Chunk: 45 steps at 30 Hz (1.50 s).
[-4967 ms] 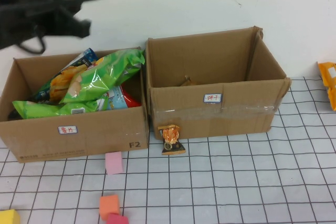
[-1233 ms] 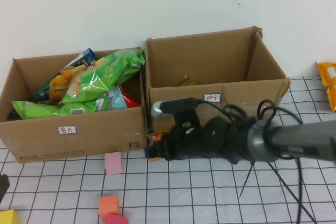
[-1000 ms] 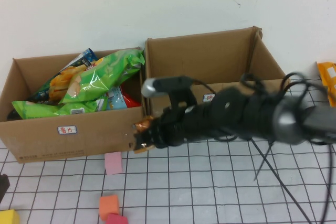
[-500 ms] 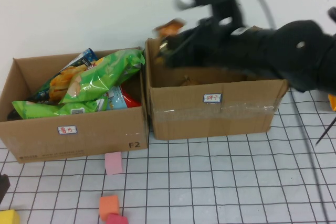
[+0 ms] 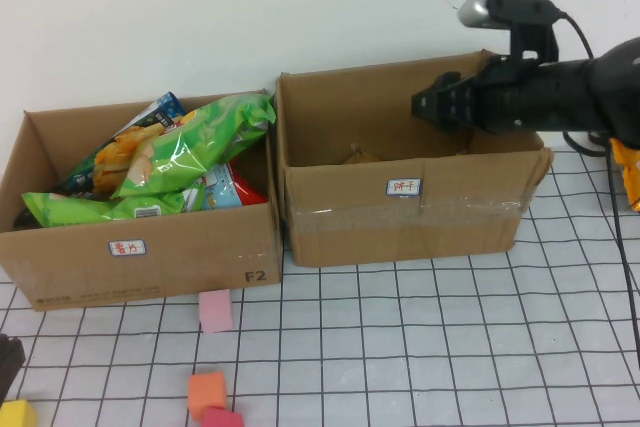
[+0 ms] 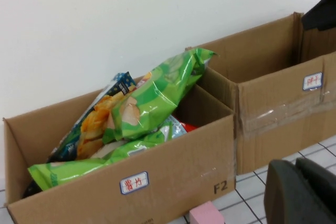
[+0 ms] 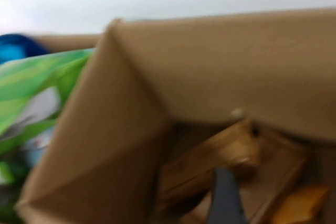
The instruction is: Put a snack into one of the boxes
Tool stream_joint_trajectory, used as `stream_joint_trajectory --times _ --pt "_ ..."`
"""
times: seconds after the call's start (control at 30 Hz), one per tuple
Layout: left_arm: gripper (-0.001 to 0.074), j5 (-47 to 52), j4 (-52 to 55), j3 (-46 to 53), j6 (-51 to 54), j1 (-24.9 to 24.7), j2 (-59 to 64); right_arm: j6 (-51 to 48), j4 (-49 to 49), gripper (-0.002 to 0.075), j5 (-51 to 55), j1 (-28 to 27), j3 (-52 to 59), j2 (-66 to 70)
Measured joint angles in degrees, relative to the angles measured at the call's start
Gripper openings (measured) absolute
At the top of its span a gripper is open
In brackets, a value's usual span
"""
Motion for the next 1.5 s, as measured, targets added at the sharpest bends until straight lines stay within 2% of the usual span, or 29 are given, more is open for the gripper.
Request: stream_joint_trajectory --times 0.03,0.1,0.17,0.23,0.33,0.47,0.67,0.8,1.07,1.5 --pt "-0.0001 0.4 0.0 0.0 0.0 0.0 0.0 -0.1 0.5 0.0440 2.4 -0.6 -0.2 -0.3" --pt "-0.0001 1.1 0.0 0.0 -0.2 0.0 0.0 -0.4 0.9 0.0361 6.8 -1.6 -0.4 -1.6" --pt "-0.0001 1.7 0.0 0.0 -0.2 0.0 0.0 -0.5 0.9 0.0204 11.2 -2.4 -0.4 -3.8" --pt "-0.0001 2.5 0.0 0.0 -0.2 0.0 0.0 -0.5 0.9 0.0094 13.8 -2.9 -0.4 -6.6" --pt "-0.0001 3.7 0.0 0.0 -0.2 0.0 0.0 -0.8 1.0 0.0024 14.8 -3.2 1.3 -12.6" --pt "-0.0001 5.5 0.0 0.0 -0.2 0.0 0.0 -5.1 3.4 0.0004 14.9 -3.3 7.4 -23.2" --pt "-0.0001 9.6 0.1 0.0 -0.2 0.0 0.0 -20.3 12.2 0.0000 15.1 -3.3 21.2 -40.9" --pt "-0.0001 12.9 0.2 0.0 -0.2 0.0 0.0 -26.3 14.5 -0.0001 15.9 -3.3 28.6 -52.5" --pt "-0.0001 18.8 0.4 0.0 0.0 0.0 0.0 -28.2 14.8 -0.0001 16.8 -3.3 40.6 -69.2" --pt "-0.0001 22.1 0.7 0.0 0.0 0.0 0.0 -30.4 12.2 -0.0001 6.1 -3.3 58.4 -87.6"
